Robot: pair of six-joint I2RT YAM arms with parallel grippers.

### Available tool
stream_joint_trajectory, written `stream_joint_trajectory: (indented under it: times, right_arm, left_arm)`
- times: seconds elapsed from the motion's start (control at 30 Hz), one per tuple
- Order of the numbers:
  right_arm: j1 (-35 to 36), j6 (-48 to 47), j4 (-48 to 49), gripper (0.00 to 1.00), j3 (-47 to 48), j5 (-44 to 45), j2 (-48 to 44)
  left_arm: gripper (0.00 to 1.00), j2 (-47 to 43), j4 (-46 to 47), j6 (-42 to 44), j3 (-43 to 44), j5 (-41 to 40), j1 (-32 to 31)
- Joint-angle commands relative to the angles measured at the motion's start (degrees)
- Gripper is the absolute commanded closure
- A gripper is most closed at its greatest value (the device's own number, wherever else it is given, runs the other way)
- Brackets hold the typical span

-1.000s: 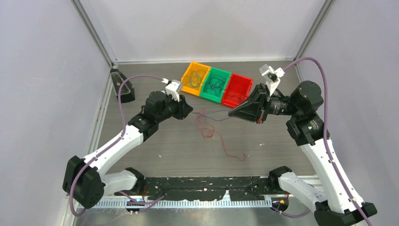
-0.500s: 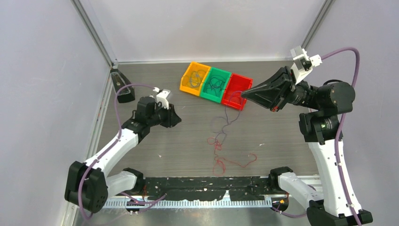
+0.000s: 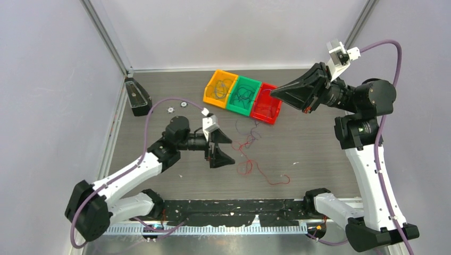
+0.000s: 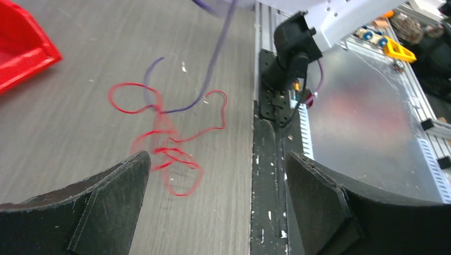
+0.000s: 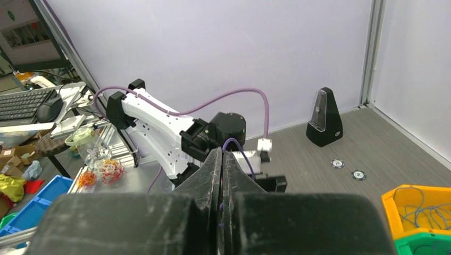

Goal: Untangle the cables

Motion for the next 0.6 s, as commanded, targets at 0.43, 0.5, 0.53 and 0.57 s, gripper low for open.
stream_joint_trajectory:
  times: [0.43,0.5,0.53,0.57]
  right_arm:
    - [-0.18,4.75,10.01,0.95,4.49,4.71,3.72]
    - [-0.18,5.15,10.72,0.94,4.51,5.47,3.89]
    - [-0.13,5.35,10.91,0.95,4.62,5.69,3.97]
    - [-0.17,5.60,11.34,0.95,4.75,6.25,4.25]
  left_arm:
    - [0.17,28.81,23.96,-5.11,10.31,-7.60,-4.14]
    - [0.24,30.00,27.61,-8.04,10.27,-7.84,-5.15]
    - [0.26,30.29,28.49,-9.04,10.26,-7.53,-5.81]
    - [0.28,30.34,28.89,-9.31,10.12,-7.41,-6.56]
